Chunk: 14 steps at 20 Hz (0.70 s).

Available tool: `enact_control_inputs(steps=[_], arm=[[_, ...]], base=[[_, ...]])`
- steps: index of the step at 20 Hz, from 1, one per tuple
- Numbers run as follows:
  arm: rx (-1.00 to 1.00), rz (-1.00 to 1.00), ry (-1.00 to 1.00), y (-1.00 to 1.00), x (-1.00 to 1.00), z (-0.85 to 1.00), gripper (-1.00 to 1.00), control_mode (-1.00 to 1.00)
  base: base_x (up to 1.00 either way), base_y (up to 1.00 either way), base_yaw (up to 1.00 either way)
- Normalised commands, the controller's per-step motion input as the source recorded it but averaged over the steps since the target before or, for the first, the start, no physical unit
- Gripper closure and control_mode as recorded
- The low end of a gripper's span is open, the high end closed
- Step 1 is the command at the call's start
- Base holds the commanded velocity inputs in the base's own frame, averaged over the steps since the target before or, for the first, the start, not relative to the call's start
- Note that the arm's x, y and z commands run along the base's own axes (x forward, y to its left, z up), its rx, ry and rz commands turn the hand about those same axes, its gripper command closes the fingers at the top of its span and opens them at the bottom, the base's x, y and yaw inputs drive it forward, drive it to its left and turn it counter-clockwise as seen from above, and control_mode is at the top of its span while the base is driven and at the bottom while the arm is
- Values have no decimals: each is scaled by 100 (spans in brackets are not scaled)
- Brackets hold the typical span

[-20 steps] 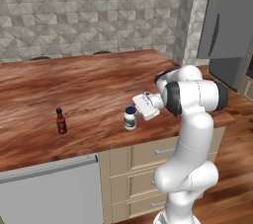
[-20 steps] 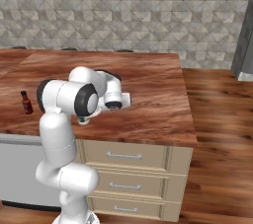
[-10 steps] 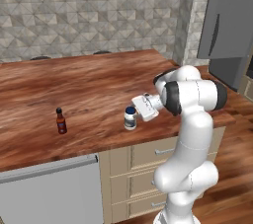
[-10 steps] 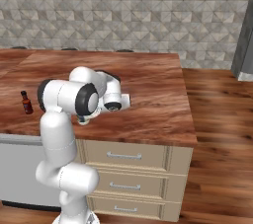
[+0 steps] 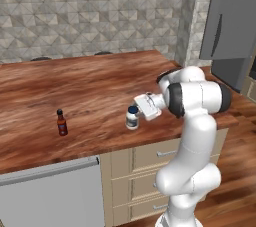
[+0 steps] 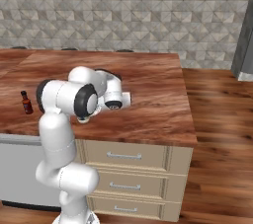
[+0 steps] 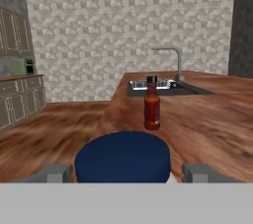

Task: Place the mayonnaise and condiment bottle from the counter to the top shelf of the fridge. If the existing items in the fridge are on the top shelf, move them to other shelves.

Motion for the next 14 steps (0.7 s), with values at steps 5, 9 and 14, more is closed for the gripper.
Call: enact_control_inputs(steps=[5, 9, 14], arm=[[1, -4, 0, -2, -82, 97, 100, -100], [0, -3, 0, 0, -100, 100, 100, -100], [0, -2, 0, 0, -100, 100, 100, -100]], base=[[0, 0, 0], [0, 0, 0], [0, 0, 0]])
